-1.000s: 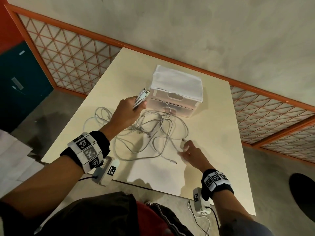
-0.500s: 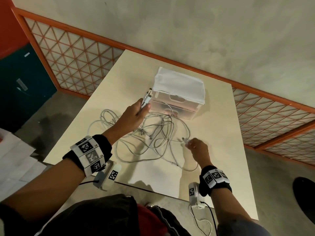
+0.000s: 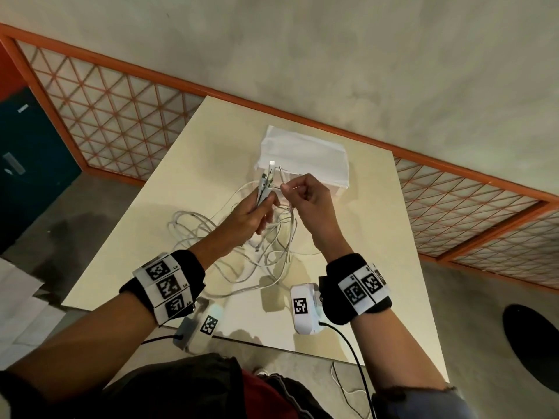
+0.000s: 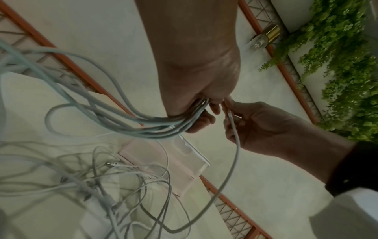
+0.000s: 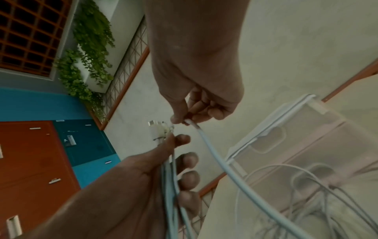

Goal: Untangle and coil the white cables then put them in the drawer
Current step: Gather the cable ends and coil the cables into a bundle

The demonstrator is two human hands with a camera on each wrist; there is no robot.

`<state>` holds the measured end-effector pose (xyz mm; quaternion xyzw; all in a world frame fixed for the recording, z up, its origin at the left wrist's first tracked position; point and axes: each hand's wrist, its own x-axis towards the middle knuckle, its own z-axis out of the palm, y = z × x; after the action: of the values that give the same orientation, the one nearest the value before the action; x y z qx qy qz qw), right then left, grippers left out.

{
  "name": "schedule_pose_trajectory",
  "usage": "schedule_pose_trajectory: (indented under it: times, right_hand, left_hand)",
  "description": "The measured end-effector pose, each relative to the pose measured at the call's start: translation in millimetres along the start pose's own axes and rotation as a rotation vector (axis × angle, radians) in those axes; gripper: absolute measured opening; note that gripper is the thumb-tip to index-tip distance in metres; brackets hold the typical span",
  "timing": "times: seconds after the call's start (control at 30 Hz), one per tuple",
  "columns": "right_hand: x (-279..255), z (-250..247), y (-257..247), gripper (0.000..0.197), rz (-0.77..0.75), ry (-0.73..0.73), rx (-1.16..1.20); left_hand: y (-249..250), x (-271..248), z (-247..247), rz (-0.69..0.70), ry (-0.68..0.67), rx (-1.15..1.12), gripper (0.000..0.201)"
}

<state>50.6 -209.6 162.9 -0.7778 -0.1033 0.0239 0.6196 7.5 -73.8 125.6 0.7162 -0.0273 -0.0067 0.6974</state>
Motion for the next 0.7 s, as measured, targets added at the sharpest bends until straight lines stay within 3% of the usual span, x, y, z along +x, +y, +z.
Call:
schedule_pose_trajectory:
  times: [0.1,0.23,0.33,0.47,0.7]
  right_hand:
    - [-4,8,-7,0.007,0.033,-0.041,0.117]
    - [-6,10,-11,0.006,0.097,-0.128,0.149]
    - [-5,5,-11,0.012,0.133,-0.185,0.166]
    - [-4,3,-15,0.025,0.094,-0.196,0.189]
    - [-6,-3,-19,0.02,0.019,-0.155,0.089]
  left_hand:
    - [-1,-1,4,-0.025,0.0,-0.02,0.018]
    - [3,-6,-1,-0.044,-0.071,-0.078,0.033]
    - [8,-12,-5,-0.042,-0.124,-0.081,0.022]
    - [11,-15,-3,-0.075,-0.137,-0.106,0.021]
    - [17,-17,-8,-0.109,-0.264,-0.139,0.027]
